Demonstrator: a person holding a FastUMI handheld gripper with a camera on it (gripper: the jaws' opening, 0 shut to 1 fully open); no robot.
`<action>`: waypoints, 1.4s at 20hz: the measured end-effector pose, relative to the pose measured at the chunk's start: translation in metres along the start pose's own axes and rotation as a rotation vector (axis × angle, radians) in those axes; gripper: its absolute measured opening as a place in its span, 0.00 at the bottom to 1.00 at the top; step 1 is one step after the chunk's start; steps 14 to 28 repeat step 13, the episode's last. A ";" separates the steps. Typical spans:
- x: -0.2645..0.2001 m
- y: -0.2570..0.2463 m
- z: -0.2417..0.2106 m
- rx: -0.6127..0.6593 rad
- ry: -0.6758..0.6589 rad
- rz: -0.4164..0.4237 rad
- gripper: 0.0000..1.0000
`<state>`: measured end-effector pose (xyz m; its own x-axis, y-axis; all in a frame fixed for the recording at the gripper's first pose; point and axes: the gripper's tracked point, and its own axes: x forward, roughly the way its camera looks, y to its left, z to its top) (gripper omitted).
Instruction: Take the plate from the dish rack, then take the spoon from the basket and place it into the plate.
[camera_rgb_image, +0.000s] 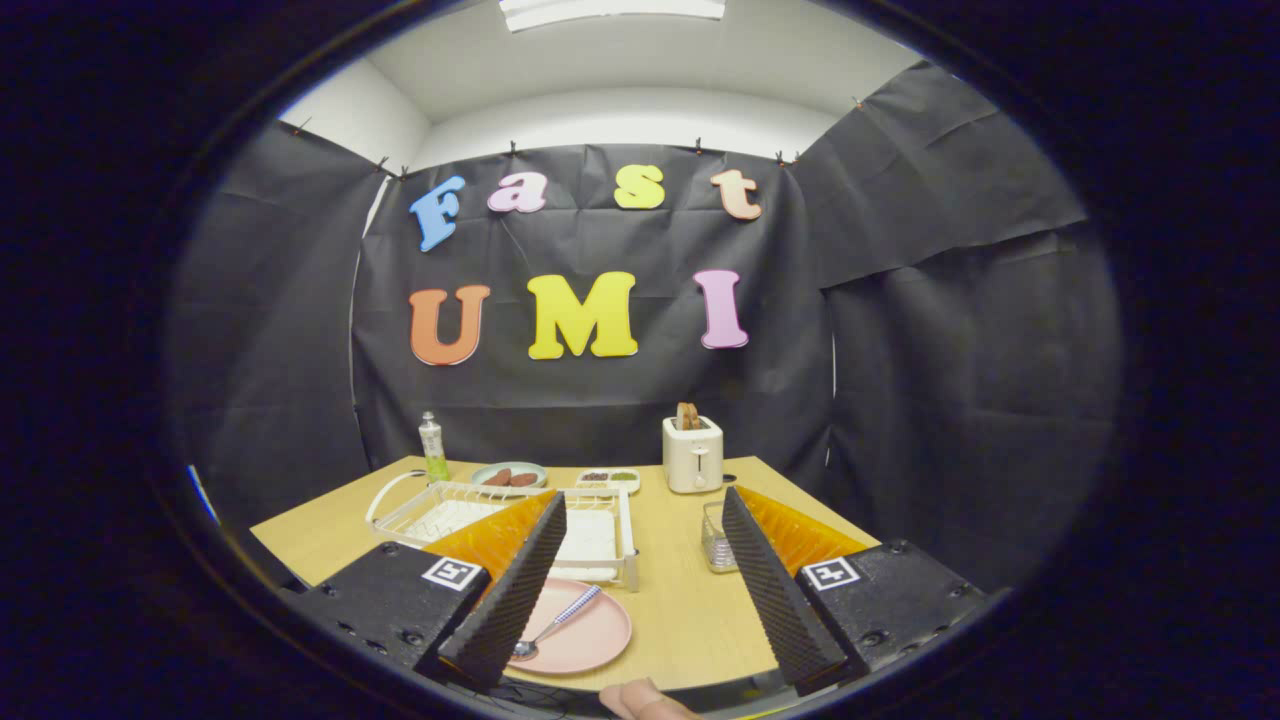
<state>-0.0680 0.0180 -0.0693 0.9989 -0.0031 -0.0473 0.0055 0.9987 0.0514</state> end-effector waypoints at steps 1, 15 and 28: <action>-0.003 -0.002 0.003 -0.004 0.001 0.006 1.00; -0.001 -0.030 -0.009 -0.002 0.069 0.007 1.00; -0.001 -0.030 -0.009 -0.002 0.069 0.007 1.00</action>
